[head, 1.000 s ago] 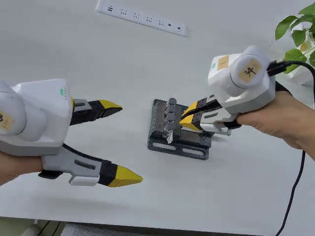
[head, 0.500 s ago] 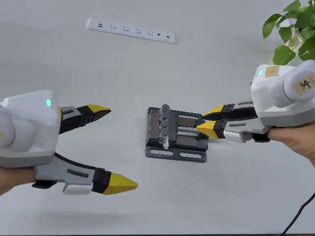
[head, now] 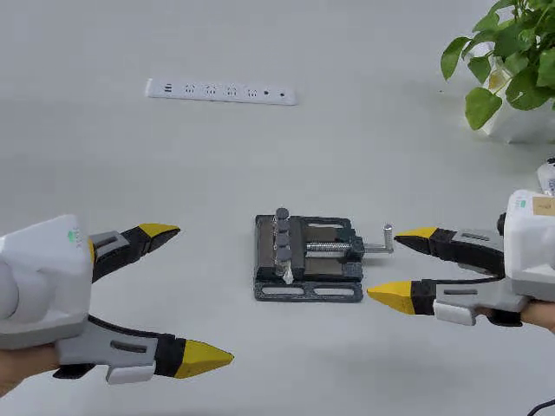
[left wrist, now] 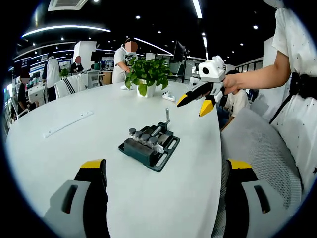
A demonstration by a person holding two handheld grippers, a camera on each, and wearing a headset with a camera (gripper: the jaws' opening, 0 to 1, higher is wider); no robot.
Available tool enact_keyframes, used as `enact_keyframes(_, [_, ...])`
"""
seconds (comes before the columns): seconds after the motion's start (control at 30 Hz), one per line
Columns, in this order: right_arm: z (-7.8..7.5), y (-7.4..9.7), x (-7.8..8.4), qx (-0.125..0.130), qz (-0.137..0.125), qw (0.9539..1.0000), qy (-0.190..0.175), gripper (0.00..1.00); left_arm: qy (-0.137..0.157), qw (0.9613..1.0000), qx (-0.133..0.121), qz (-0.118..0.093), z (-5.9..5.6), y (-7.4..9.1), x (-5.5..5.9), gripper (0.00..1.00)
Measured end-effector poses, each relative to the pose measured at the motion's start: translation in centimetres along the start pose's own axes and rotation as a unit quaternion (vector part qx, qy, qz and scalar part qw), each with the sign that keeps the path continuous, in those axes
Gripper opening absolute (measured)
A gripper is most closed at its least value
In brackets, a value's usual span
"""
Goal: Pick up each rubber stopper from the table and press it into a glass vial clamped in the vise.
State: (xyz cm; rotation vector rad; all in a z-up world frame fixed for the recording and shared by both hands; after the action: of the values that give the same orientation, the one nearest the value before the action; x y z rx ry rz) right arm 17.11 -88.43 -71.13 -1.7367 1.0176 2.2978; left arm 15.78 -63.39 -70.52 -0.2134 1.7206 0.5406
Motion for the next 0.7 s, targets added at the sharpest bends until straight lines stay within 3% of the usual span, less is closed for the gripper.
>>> enact_keyframes(0.13, [-0.2,0.3,1.3,-0.004,-0.031,0.9995,0.002,0.66,0.010,0.9999,-0.010,-0.005,0.1,0.0,0.3,0.99])
enact_keyframes(0.33, [0.3,0.2,1.4,-0.012,-0.064,0.9978,0.014,0.82,0.010,0.9997,-0.021,0.004,0.2,0.1,1.1,0.99])
enact_keyframes(0.5, [1.2,-0.5,2.0,-0.027,-0.056,0.9977,0.029,0.91,0.012,0.9995,-0.025,0.012,0.2,0.1,1.7,0.99])
enact_keyframes(0.7, [1.5,-0.5,1.8,-0.032,-0.051,0.9976,0.035,0.92,0.013,0.9994,-0.027,0.016,0.2,0.2,2.0,0.99])
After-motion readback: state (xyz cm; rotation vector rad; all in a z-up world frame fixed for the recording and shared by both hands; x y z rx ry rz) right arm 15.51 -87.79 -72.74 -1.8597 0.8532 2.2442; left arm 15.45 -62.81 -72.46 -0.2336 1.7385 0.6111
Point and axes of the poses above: the centre of the closed fingertips' face, and the gripper's own axes: y roughly backward along the fingers, z roughly to its left, x roughly out of its underside, the point moved 4 cm from there along y, roughly backward along the fingers, and after that the axes turned 9 degrees about -z, right-handed, at the moved point
